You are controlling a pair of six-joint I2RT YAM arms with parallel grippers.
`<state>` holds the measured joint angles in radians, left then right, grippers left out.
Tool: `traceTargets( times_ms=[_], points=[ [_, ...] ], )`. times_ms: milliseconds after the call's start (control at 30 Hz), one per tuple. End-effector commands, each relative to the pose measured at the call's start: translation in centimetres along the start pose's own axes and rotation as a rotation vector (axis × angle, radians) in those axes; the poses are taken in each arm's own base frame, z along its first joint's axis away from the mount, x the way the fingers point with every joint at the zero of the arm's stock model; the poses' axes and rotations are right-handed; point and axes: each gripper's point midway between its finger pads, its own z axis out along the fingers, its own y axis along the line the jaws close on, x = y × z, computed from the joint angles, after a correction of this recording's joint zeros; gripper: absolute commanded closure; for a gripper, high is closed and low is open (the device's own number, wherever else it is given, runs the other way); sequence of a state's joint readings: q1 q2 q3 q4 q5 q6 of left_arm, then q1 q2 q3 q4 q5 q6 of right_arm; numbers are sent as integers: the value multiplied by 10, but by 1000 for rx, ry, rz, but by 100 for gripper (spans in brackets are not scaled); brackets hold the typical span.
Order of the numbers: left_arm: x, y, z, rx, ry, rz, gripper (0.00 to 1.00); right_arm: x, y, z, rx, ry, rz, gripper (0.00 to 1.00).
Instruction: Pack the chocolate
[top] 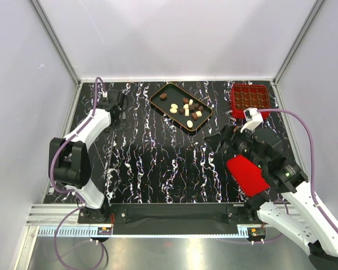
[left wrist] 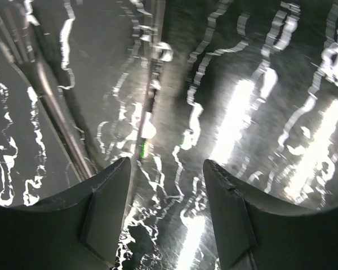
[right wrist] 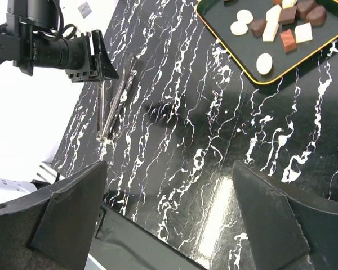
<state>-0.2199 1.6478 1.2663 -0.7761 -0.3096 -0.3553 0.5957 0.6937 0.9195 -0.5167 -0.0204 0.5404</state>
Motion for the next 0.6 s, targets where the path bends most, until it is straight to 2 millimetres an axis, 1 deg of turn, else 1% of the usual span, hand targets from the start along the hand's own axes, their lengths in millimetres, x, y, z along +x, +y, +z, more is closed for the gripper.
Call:
traceTargets(
  times_ms=[0,67,100,133,233,300,333,433,467,500,533,567],
  points=[
    [-4,18,17,-34,-1,-50,41,-9,9,1,-46,-39,-44,0],
    [2,12,31,-12,48,-48,42,-8,7,1,-40,-39,-58,0],
    [4,11,36,-12,62,-53,43,-8,5,1,-35,-40,-63,0],
    [9,11,45,-21,87,-54,43,-9,6,1,-35,-43,-66,0],
    [15,13,57,-23,124,-72,44,-10,3,0,-24,-46,-78,0],
    [17,17,60,-48,136,-68,44,-10,3,-1,-23,-45,-82,0],
    [14,16,62,-45,125,-73,44,-11,4,-2,-25,-48,-82,0],
    [21,10,70,-1,170,-92,53,-10,2,-5,-16,-42,-87,0],
    [23,4,72,27,179,-95,60,-9,0,-5,-7,-35,-92,0],
    [27,-1,73,48,191,-96,63,-7,-1,-5,-3,-25,-94,0],
    [27,-6,72,73,188,-98,67,-11,-4,-6,22,-36,-97,0],
    [29,-13,69,106,195,-99,72,-9,-9,-7,49,-28,-97,0]
  ],
)
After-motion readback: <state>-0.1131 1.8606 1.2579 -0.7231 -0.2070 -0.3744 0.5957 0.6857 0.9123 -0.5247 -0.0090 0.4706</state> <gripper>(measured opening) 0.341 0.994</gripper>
